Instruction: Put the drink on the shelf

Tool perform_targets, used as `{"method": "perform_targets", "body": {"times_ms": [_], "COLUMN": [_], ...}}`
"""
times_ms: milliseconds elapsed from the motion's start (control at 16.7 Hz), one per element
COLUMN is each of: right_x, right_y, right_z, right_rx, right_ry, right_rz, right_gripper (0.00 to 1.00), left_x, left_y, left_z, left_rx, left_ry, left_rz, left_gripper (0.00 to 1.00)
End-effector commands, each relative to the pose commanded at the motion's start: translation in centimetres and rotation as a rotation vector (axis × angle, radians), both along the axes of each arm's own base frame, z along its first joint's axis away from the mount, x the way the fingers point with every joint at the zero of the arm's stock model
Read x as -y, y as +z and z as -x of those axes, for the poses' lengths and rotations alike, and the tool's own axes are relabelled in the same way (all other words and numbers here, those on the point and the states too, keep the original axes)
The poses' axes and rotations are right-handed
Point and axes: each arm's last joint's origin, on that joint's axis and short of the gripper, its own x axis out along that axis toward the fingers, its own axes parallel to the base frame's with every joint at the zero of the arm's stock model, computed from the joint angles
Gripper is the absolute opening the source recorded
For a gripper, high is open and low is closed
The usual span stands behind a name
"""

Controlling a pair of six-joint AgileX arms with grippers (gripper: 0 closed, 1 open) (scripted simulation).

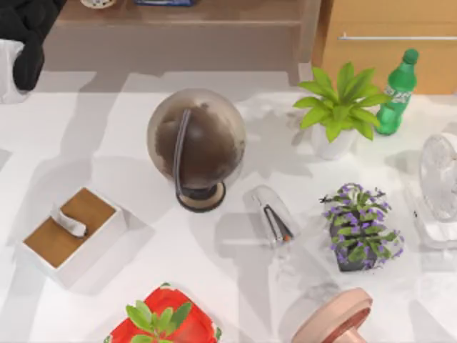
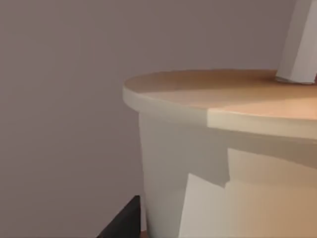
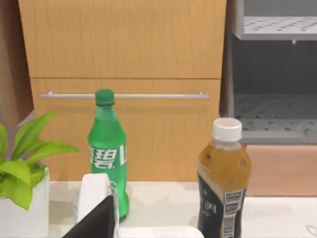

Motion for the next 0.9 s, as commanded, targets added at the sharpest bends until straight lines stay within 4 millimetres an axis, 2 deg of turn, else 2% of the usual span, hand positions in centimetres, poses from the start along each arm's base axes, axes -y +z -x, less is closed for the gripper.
{"method": "perform_targets", "body": {"times_ms": [540,900], "right_x": [0.00,0.00], "right_y": [0.00,0.00], "right_z": [0.00,0.00], "right_rx": [0.000,0.000], "right_ry": [0.000,0.000], "right_rz": [0.000,0.000], "right_gripper": [1.00,1.00], "left_x": [0.00,0.00], "left_y": [0.00,0.00], "left_z": [0.00,0.00], "left_rx": [0.000,0.000], "left_ry": [0.000,0.000], "left_rz": [0.000,0.000], "left_gripper": [0.98,1.00]}}
